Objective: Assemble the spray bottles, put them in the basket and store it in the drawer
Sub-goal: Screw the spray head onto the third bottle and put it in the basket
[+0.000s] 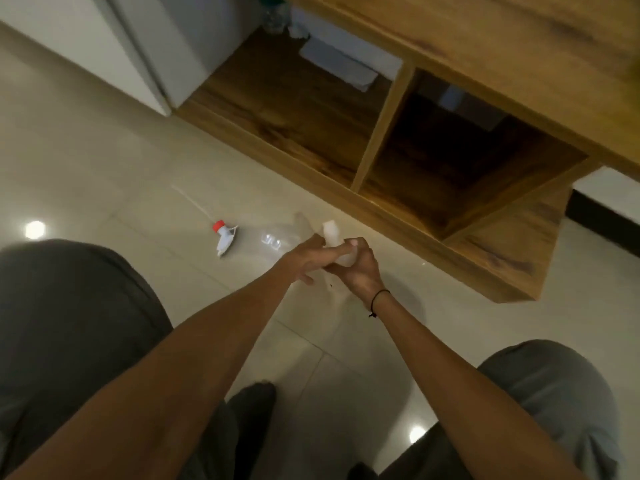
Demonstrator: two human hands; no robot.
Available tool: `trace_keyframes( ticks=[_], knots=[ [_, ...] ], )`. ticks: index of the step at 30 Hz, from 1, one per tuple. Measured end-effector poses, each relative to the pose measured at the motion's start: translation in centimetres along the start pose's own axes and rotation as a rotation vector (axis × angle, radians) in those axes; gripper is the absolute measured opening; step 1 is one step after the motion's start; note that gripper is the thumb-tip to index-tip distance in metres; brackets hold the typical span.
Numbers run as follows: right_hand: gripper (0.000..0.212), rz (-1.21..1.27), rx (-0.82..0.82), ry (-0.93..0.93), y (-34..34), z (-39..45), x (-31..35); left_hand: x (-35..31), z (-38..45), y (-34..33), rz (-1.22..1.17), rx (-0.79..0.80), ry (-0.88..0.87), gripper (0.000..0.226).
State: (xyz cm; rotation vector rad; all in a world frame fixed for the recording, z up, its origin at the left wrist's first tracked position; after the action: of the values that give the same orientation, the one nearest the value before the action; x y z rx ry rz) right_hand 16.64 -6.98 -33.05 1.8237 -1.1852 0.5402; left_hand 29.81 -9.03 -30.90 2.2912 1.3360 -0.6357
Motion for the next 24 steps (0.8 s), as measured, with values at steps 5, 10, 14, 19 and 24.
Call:
trace_keyframes(
  ticks=[5, 10, 14, 19, 24],
  knots=[
    [0.083, 0.182, 0.256, 0.049, -5.9, -0.3, 2.7, 2.9, -0.2, 4.1, -0.119, -0.258, -0.255, 0.072],
    [0.097, 0.032, 0.466, 0.038, -8.9, -0.3, 4.1, 6.5, -0.5, 8.5, 0.019, -0.476, -0.255, 0.049],
    [0.076, 0.031, 0.563, 0.066, -11.3, 0.7, 6.7, 8.7, -1.8, 11.5, 0.032, -0.621, -0.284, 0.056],
    [0.041, -0.123, 0.42, 0.126, -14.4, 3.1, 10.0, 12.6, -4.0, 15.5, 0.025, -0.772, -0.208, 0.064],
    [0.043, -0.457, 0.246, 0.278, -20.3, 4.8, 13.0, 16.6, -6.4, 17.8, -0.012, -0.802, -0.233, 0.051]
  ],
)
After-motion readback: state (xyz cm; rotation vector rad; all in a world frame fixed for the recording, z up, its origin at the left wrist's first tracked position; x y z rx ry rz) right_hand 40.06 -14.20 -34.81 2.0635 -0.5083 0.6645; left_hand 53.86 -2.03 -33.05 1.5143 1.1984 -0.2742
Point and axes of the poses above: each hand's wrist, its own z-axis towards the middle knuckle, its own y-axis out of the back of the hand, x = y × z, the point moved 6 cm from there along z, towards the middle knuckle, and after that the axes turned 5 degrees about -z, right-handed, at the moved point
